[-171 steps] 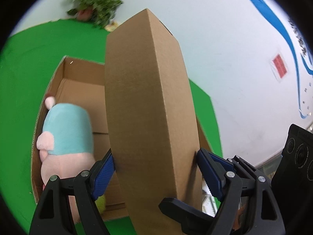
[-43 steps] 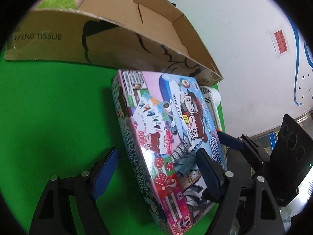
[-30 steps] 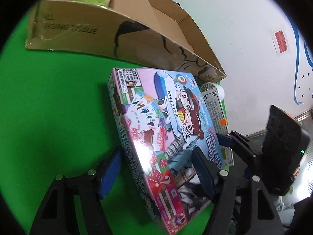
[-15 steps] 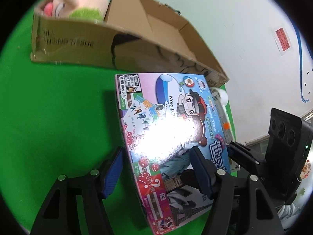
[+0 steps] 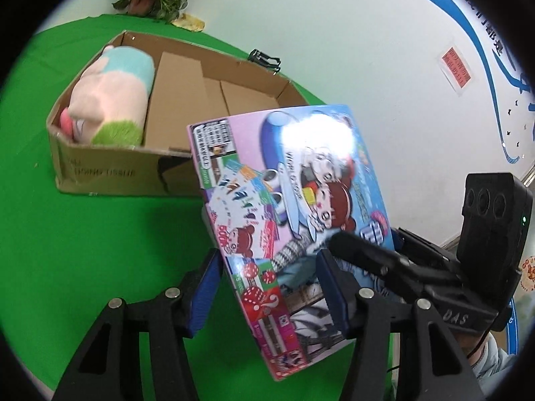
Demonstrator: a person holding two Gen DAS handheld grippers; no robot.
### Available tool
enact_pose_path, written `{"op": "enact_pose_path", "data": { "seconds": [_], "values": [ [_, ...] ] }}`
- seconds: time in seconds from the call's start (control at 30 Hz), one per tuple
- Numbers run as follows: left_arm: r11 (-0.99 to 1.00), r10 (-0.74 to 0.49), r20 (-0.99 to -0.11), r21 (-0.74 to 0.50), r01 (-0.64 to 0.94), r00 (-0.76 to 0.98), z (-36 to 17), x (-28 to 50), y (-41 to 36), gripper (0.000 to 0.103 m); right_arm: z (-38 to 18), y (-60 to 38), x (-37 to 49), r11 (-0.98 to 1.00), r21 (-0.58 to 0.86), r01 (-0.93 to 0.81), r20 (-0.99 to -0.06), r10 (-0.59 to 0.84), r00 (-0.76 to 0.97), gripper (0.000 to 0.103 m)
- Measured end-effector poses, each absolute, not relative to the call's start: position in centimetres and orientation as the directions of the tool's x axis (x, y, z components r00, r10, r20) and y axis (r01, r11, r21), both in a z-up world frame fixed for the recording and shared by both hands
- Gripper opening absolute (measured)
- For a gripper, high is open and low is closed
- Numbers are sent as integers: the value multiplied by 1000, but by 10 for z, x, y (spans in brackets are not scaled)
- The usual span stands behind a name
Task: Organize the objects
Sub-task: 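Carry the board-game box with the left gripper and lay it in the open box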
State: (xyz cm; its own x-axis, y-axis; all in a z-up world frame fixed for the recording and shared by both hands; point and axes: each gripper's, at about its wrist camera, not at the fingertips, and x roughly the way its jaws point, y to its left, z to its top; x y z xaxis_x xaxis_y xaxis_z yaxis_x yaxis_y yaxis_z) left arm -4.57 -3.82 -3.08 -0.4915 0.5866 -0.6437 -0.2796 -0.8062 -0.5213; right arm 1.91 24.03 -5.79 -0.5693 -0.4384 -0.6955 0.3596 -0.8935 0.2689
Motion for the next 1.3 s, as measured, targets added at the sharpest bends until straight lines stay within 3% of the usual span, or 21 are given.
{"op": "enact_pose_path", "data": {
  "seconds": [0.33, 0.87, 1.3],
  "values": [
    [-847, 529, -632, -440, -299, -566, 8, -81, -18, 57, -18, 246, -18, -895, 265, 360, -623, -444, -644, 56],
    [-892, 451, -671, -329, -309, -588, 47, -175, 9, 53, -6, 270, -125, -867, 410, 284, -572, -487, -660, 56],
    [-914, 405, -785, -326, -244, -469, 3, -246, 22, 52, -60, 287, -216, -832, 517, 198, -624, -526, -578, 56]
  ]
}}
